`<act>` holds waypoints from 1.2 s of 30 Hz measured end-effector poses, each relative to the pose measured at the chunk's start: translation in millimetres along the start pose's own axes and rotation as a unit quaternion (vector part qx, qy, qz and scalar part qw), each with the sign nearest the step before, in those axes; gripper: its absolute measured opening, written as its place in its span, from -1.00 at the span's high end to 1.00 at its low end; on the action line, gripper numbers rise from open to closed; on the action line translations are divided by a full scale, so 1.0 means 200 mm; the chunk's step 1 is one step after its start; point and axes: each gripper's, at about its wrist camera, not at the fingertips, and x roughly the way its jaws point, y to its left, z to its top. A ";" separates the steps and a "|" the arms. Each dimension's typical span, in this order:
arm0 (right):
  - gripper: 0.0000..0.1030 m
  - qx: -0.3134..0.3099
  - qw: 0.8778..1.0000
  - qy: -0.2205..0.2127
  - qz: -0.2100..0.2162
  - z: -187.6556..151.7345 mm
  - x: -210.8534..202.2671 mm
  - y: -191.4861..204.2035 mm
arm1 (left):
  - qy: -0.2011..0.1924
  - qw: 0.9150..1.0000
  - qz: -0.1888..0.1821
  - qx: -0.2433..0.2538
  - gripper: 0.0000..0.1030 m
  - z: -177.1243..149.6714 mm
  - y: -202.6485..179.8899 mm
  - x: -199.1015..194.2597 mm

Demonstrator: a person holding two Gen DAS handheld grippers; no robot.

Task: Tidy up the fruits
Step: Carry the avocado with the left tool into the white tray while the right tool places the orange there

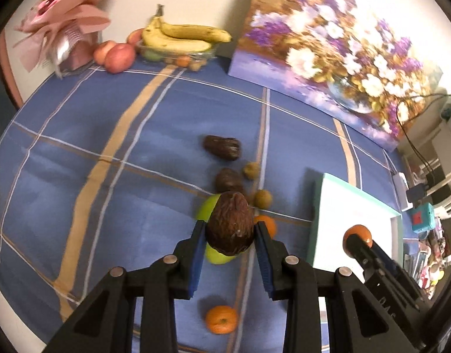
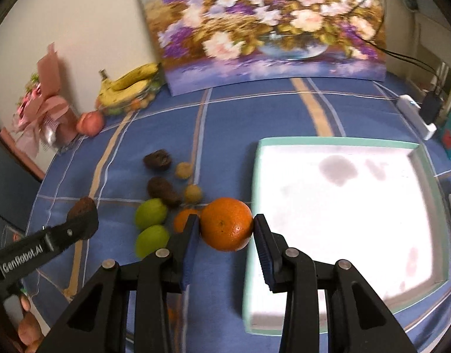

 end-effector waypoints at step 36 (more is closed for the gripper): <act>0.24 0.119 0.984 0.073 -0.107 0.11 0.16 -1.00 | 0.099 0.984 0.034 0.144 0.32 -0.23 -0.95 0.59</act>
